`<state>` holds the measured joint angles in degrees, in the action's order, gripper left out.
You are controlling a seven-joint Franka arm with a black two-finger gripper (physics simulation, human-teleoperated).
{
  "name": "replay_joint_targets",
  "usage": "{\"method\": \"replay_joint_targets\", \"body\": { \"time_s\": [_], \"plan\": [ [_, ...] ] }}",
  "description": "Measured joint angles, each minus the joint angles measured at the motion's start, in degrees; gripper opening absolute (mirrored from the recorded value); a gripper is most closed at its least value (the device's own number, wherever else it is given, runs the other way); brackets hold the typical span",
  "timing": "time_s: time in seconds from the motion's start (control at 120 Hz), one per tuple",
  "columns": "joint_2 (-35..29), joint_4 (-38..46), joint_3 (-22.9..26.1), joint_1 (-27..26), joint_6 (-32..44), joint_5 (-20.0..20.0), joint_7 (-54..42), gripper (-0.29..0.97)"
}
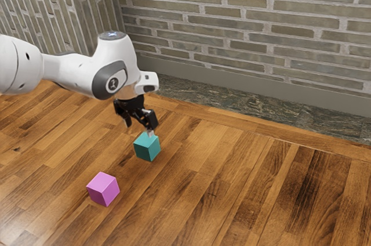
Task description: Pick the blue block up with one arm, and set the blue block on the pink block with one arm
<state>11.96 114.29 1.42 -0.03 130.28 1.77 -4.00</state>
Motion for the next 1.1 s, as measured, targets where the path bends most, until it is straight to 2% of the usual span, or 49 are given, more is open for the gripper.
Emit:
{"method": "replay_joint_targets", "body": {
  "time_s": [0.508, 1.1],
  "plan": [
    [7.5, -5.0, -0.5, 1.7, 0.1, -0.6, -1.6, 0.68],
    [12.0, -8.3, -0.4, 1.6, 0.4, -1.9, -2.2, 0.68]
  ]
}}
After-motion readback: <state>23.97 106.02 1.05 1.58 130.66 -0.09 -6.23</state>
